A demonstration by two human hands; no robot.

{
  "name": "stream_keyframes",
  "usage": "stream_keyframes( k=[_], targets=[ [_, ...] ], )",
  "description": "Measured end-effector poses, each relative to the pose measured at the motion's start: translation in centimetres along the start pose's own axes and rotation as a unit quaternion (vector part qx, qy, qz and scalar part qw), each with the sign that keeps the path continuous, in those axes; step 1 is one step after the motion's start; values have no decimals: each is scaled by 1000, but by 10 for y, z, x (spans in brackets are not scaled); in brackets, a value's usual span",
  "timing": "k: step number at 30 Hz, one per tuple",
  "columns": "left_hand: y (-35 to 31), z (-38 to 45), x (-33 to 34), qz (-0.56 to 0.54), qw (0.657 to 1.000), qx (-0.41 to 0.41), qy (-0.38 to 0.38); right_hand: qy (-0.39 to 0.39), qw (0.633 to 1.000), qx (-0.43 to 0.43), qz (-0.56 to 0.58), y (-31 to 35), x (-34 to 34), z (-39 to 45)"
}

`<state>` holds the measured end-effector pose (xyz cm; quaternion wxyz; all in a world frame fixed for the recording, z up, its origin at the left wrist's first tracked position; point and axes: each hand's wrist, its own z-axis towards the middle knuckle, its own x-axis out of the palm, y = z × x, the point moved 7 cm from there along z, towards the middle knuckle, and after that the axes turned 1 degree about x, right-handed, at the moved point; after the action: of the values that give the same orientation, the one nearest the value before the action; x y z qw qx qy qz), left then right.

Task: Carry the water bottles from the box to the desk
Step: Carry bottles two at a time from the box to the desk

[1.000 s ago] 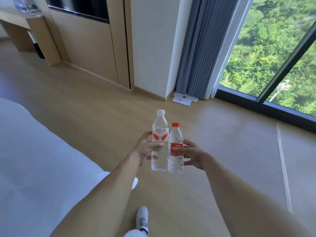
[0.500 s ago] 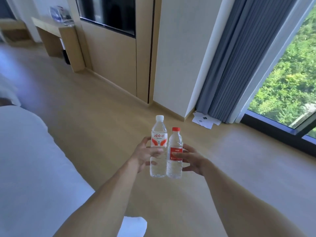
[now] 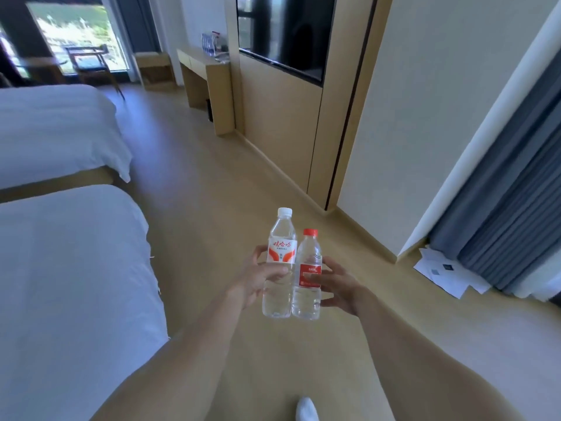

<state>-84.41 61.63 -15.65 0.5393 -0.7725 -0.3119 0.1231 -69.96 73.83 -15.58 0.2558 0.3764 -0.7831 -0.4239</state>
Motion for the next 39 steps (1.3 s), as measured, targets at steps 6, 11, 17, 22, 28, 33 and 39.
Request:
stream_keyframes(
  k=[6,11,17,22,28,33,39],
  targets=[
    [-49,77,-2,-14,997,15,-71,63,998,10,-28,69,-24,87],
    [-69,119,-12,-37,993,11,-115,110,992,24,-56,102,-27,145],
    [-79,161,-34,-59,989,-4,-132,140,987,40,-69,124,-20,210],
    [-82,213,-60,-73,989,-13,-128,133,986,56,-78,137,-12,268],
    [-107,303,-112,-106,988,-11,-111,115,988,59,-87,178,12,362],
    [-147,376,-177,-122,987,-23,-98,95,989,71,-90,229,53,442],
    [-196,443,-259,-104,989,-22,-106,117,987,66,-90,278,112,531]
  ],
)
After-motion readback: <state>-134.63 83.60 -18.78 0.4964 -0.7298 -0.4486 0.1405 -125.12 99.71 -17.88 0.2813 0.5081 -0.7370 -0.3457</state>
